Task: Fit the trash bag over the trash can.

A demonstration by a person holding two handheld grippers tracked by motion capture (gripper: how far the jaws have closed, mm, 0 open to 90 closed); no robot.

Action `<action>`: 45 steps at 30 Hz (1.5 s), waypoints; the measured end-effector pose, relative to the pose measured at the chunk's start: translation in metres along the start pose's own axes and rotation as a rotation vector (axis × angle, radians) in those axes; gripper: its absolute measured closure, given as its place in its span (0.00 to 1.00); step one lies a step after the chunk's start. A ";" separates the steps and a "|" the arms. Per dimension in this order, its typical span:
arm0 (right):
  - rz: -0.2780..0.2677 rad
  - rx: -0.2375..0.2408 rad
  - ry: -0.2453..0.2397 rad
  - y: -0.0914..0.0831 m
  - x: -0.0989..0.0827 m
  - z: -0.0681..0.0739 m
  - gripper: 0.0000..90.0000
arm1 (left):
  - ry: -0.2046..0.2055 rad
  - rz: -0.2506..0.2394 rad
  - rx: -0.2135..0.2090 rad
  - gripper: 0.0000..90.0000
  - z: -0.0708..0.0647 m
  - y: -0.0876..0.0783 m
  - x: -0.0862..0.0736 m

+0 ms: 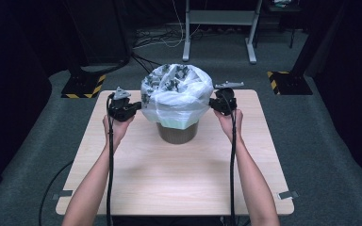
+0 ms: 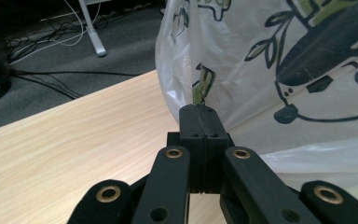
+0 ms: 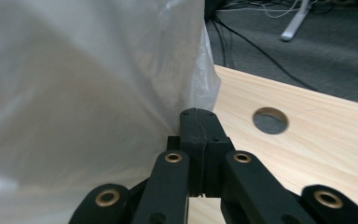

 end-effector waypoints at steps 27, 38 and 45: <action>-0.106 0.010 0.168 -0.052 0.026 -0.041 0.40 | 0.127 -0.122 -0.012 1.00 -0.048 -0.026 -0.015; -0.128 0.102 0.053 -0.098 0.071 -0.002 0.23 | 0.250 -0.109 -0.037 1.00 -0.088 -0.018 -0.023; 0.052 0.030 -0.003 -0.055 0.088 0.011 0.24 | 0.323 -0.084 -0.030 1.00 -0.104 -0.012 -0.022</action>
Point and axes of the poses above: each handheld gripper's, and its own axes: y roughly forward along the jaws, x roughly out of its top, z roughly to its left, the point moved 2 cm from there along y, roughly forward along the jaws, and after that the axes turned 15 degrees about -x, right-handed, at the moved point
